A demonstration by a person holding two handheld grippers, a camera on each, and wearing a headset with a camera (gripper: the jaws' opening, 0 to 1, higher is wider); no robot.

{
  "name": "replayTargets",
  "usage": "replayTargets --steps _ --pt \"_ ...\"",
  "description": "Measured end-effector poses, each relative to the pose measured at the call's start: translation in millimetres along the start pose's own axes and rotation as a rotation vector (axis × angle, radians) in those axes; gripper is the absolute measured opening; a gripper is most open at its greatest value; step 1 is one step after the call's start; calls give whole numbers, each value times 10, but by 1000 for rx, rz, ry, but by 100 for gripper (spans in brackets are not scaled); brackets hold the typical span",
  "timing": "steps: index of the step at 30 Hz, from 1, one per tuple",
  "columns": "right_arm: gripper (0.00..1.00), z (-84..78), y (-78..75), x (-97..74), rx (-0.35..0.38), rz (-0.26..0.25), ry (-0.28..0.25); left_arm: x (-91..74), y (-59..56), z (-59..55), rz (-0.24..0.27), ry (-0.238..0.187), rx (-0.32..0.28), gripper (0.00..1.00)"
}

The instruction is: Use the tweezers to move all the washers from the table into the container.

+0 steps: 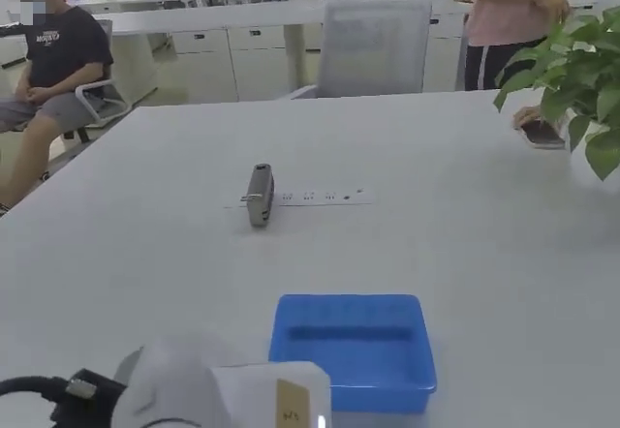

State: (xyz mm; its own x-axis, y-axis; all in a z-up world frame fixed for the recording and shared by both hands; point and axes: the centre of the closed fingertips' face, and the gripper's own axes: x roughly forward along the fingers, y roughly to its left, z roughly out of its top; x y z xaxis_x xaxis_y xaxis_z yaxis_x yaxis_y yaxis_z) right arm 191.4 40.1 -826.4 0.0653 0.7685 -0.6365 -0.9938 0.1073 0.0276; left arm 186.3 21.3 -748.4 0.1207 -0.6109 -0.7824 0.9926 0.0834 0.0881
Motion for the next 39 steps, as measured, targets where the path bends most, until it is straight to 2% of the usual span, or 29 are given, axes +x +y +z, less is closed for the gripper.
replayTargets --steps 8,15,21,24,26,31,34,35,36,37,38,39 --pt "7 48 -28 60 -3 27 -27 -9 61 -30 12 32 -32 0" --pt "8 4 -52 122 18 37 -18 39 87 -84 0 54 -32 0" --pt "9 7 -62 118 47 32 -14 32 124 -83 -25 44 -69 0" --pt "12 131 0 46 31 49 -61 35 126 -88 -44 41 -80 0" --pt "13 137 1 2 35 47 -49 48 121 -91 -63 36 -103 0" --pt "7 183 -76 -44 63 10 -53 106 118 -55 -79 15 -138 0" --pt "5 163 -56 -31 79 33 -41 135 119 -53 -80 15 -133 0" --pt "5 157 -49 -34 62 38 -38 141 117 -53 -83 13 -134 0" --pt "4 149 -59 -39 44 36 -31 147 119 -40 -83 4 -141 0" --pt "3 144 -71 -44 49 29 -26 163 157 3 -57 -35 -172 0" --pt "3 139 -68 -46 62 34 -21 164 144 50 -65 -76 -197 0" --pt "3 138 -59 -47 71 39 -19 155 126 100 -74 -125 -253 3"
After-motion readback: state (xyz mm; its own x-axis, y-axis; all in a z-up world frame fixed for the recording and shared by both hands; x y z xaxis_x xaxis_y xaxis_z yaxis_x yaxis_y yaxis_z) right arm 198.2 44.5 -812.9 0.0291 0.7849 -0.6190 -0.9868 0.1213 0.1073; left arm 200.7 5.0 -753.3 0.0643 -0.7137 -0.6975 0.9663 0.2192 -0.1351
